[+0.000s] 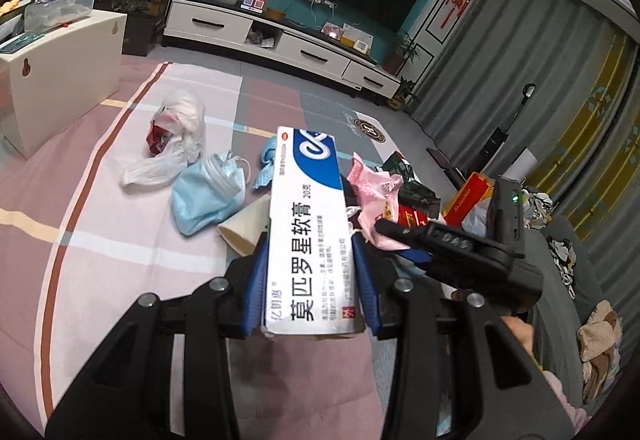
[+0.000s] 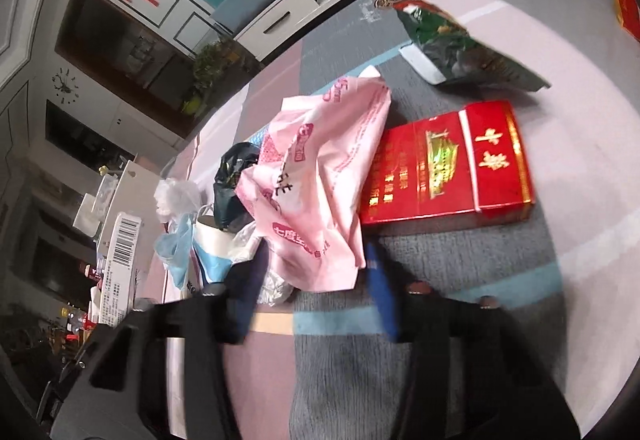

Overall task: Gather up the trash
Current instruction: 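Grasp the white ointment box with the left tool while the right tool grasps the pink bag, then carry the box and pink bag to the black bin and release both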

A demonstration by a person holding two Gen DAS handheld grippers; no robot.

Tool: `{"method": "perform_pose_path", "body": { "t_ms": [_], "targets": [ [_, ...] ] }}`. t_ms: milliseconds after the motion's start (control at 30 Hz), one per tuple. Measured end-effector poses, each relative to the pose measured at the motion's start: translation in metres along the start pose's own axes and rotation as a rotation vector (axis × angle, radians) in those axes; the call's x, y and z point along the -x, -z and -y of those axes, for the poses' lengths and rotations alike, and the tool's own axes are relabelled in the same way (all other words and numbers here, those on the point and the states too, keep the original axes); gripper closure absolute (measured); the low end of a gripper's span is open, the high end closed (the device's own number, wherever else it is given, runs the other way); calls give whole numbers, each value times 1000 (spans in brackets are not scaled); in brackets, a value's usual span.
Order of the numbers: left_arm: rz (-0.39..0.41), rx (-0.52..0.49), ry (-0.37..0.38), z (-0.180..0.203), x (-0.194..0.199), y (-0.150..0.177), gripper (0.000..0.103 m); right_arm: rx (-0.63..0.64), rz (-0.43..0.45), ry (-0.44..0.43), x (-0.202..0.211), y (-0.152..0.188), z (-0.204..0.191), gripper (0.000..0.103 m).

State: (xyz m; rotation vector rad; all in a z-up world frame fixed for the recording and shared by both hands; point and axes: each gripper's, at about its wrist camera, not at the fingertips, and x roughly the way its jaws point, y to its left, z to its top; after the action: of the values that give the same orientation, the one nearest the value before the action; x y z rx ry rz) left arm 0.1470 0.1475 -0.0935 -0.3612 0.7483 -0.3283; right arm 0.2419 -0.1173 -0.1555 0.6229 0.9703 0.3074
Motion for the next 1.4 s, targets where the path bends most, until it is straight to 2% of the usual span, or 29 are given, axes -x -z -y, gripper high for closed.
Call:
{"method": "perform_pose_path", "body": {
  "t_ms": [67, 100, 433, 667, 900, 1067, 1267, 1400],
  "targets": [
    [-2, 6, 3, -1, -2, -1, 62, -6, 15, -11, 0, 0, 3, 90],
    [-3, 7, 3, -1, -5, -3, 62, -10, 22, -19, 3, 0, 4, 91],
    [-20, -26, 26, 13, -9, 4, 62, 91, 158, -23, 74, 8, -13, 93],
    [-33, -109, 54, 42, -10, 16, 62, 159, 258, 138, 128, 12, 5, 93],
    [-68, -197, 148, 98, -21, 27, 62, 157, 348, 267, 186, 15, 43, 93],
    [-92, -273, 222, 159, -35, 31, 62, 96, 416, 340, 232, 19, 82, 93],
    [-115, -367, 282, 230, -60, 37, 62, 28, 423, 418, 260, 23, 127, 93],
    [-145, -395, 318, 263, -83, 43, 62, -11, 405, 462, 271, 27, 155, 93]
  ]
}}
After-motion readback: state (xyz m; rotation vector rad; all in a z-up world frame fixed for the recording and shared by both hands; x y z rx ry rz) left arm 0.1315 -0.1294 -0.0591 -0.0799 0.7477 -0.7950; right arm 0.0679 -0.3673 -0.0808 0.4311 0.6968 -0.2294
